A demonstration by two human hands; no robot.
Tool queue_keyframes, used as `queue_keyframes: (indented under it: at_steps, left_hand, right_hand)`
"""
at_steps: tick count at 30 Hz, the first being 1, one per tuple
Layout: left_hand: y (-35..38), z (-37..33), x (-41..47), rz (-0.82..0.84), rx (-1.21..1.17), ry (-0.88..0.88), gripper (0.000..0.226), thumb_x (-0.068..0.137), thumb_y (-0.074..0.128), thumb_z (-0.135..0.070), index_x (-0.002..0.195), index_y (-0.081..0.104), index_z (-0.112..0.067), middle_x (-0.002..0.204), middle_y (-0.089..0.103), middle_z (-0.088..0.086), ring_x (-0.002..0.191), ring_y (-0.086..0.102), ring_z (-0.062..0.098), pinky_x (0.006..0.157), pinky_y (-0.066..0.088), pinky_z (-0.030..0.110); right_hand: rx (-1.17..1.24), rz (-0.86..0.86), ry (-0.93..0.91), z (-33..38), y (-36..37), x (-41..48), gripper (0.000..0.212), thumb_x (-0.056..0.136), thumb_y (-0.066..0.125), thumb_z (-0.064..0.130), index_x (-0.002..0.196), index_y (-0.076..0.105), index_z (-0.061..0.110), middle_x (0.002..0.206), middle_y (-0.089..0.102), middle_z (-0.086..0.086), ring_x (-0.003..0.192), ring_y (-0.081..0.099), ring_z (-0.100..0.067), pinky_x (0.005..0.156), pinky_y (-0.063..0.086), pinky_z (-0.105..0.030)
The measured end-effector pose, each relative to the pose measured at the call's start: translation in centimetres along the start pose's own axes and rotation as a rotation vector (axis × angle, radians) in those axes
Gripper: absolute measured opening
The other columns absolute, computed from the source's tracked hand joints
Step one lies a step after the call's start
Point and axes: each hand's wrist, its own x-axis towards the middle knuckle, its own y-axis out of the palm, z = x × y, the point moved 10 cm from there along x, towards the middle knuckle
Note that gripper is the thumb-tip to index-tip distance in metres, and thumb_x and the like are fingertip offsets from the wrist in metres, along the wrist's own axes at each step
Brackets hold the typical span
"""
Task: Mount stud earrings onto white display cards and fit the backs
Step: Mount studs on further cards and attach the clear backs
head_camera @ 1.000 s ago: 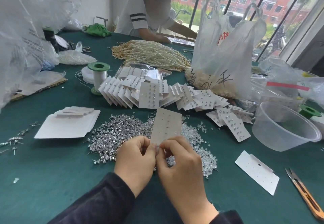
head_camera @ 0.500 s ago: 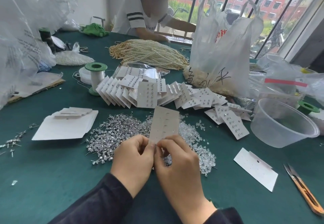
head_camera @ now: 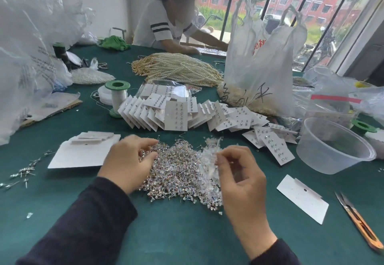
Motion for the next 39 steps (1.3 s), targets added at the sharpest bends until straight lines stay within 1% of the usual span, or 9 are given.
queue_keyframes:
  at_steps: [2, 5, 10, 17, 23, 27, 29, 31, 39]
  left_hand:
    - [0.7, 1.0, 0.7, 0.038, 0.249, 0.033, 0.038, 0.084, 0.059, -0.034, 0.122, 0.058, -0.026, 0.111, 0.057, 0.000, 0.104, 0.049, 0.018, 0.091, 0.037, 0.031]
    - [2.5, 1.3, 1.1, 0.125, 0.339, 0.062, 0.036, 0.089, 0.049, -0.038, 0.125, 0.053, -0.032, 0.123, 0.050, -0.006, 0.116, 0.042, 0.017, 0.094, 0.031, 0.033]
    - [1.7, 1.0, 1.8, 0.029, 0.266, 0.064, 0.014, 0.084, 0.060, -0.031, 0.094, 0.067, -0.025, 0.104, 0.059, -0.001, 0.103, 0.048, 0.019, 0.090, 0.033, 0.032]
    - [0.7, 0.4, 1.7, -0.023, 0.152, 0.060, 0.007, 0.079, 0.068, -0.024, 0.078, 0.070, -0.018, 0.089, 0.064, 0.000, 0.083, 0.049, 0.015, 0.078, 0.031, 0.023]
    - [-1.0, -1.1, 1.0, -0.090, -0.086, 0.075, 0.010, 0.081, 0.063, -0.014, 0.071, 0.060, -0.016, 0.065, 0.061, -0.003, 0.059, 0.054, 0.012, 0.055, 0.042, 0.022]
    - [-0.3, -2.9, 0.3, 0.009, -0.335, 0.122, 0.011, 0.086, 0.056, -0.009, 0.078, 0.055, -0.017, 0.068, 0.064, -0.002, 0.060, 0.058, 0.020, 0.056, 0.048, 0.029]
    - [0.3, -4.1, -0.3, 0.066, -0.416, 0.155, 0.013, 0.085, 0.057, -0.007, 0.081, 0.056, -0.019, 0.069, 0.062, 0.000, 0.062, 0.056, 0.017, 0.058, 0.048, 0.025]
    - [1.0, -5.0, -1.0, 0.115, -0.439, 0.182, 0.015, 0.083, 0.061, -0.007, 0.081, 0.061, -0.021, 0.071, 0.064, -0.002, 0.064, 0.057, 0.010, 0.060, 0.048, 0.019]
    - [1.2, -4.3, -1.1, 0.117, -0.755, -0.008, 0.010, 0.060, 0.078, -0.014, 0.065, 0.070, -0.014, 0.067, 0.071, 0.005, 0.058, 0.062, 0.009, 0.055, 0.051, 0.016]
  right_hand:
    - [0.294, -0.041, 0.275, -2.6, -0.3, 0.1, 0.023, 0.081, 0.064, 0.004, 0.072, 0.068, 0.025, 0.072, 0.063, 0.007, 0.069, 0.057, -0.011, 0.065, 0.048, -0.019]
    - [0.714, -0.019, 0.559, -4.8, 0.8, -0.3, 0.009, 0.072, 0.063, 0.013, 0.071, 0.071, 0.017, 0.077, 0.068, -0.002, 0.074, 0.063, -0.015, 0.069, 0.053, -0.022]
    - [0.890, 0.007, 0.714, -5.6, 2.1, -0.9, 0.010, 0.073, 0.059, 0.008, 0.077, 0.069, 0.008, 0.080, 0.071, -0.009, 0.072, 0.066, -0.016, 0.062, 0.055, -0.023]
    - [1.130, 0.035, 0.995, -6.4, 4.3, -2.7, 0.025, 0.078, 0.056, 0.007, 0.101, 0.061, -0.001, 0.106, 0.065, -0.020, 0.090, 0.065, -0.026, 0.067, 0.057, -0.029]
    - [1.209, 0.031, 1.079, -6.0, 4.8, -3.4, 0.012, 0.076, 0.057, 0.004, 0.075, 0.068, -0.001, 0.121, 0.058, -0.022, 0.097, 0.061, -0.031, 0.063, 0.058, -0.032]
    - [1.231, 0.030, 1.096, -6.0, 5.1, -3.6, 0.009, 0.065, 0.068, 0.001, 0.073, 0.068, -0.001, 0.133, 0.049, -0.023, 0.095, 0.060, -0.031, 0.055, 0.055, -0.030]
    - [1.214, 0.032, 1.086, -6.1, 5.2, -3.6, 0.039, 0.042, 0.086, -0.003, 0.076, 0.068, -0.003, 0.131, 0.050, -0.024, 0.090, 0.062, -0.032, 0.070, 0.057, -0.037]
    - [1.212, -0.006, 1.093, -6.6, 5.0, -3.6, 0.063, 0.022, 0.091, -0.004, 0.081, 0.067, -0.005, 0.130, 0.051, -0.025, 0.094, 0.060, -0.034, 0.093, 0.045, -0.038]
    - [1.252, 0.133, 1.041, -5.0, 5.5, -3.4, 0.062, 0.031, 0.091, 0.002, 0.088, 0.067, -0.005, 0.119, 0.057, -0.029, 0.109, 0.056, -0.039, 0.092, 0.048, -0.041]
